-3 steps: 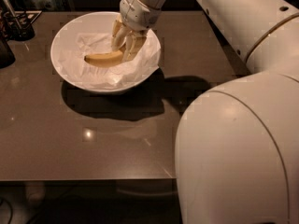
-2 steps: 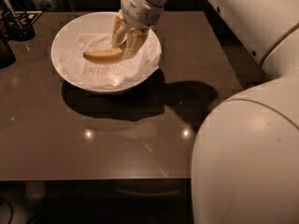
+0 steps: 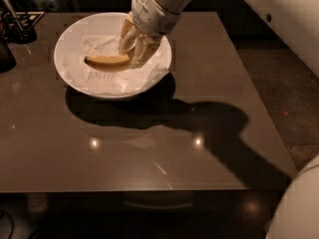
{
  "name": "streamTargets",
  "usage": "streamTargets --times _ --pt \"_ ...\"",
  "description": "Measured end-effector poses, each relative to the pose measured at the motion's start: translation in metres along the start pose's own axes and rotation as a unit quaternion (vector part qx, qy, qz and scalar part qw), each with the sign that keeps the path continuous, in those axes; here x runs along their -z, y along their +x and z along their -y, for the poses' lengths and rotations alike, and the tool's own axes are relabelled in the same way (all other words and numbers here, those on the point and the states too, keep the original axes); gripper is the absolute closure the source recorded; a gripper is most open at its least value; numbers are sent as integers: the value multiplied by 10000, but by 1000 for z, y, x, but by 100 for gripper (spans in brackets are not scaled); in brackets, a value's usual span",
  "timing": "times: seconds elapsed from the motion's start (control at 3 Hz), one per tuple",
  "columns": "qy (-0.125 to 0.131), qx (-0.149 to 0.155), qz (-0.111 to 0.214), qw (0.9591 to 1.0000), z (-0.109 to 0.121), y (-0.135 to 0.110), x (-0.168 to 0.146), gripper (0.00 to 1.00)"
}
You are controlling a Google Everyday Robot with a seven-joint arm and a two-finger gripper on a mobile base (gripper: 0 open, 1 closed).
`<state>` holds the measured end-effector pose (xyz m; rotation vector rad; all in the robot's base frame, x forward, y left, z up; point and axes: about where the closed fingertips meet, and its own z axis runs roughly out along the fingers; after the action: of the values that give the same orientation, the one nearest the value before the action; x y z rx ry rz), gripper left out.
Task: Pick banana from white bowl
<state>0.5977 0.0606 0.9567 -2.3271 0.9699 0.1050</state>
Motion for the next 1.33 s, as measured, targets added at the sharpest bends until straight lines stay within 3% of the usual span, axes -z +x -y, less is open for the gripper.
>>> streamTargets --times 0.67,1.33 --pt "-39 -106 18 9999 -11 -8 2 100" --pt "-12 -627 201 9978 -47 -34 14 100"
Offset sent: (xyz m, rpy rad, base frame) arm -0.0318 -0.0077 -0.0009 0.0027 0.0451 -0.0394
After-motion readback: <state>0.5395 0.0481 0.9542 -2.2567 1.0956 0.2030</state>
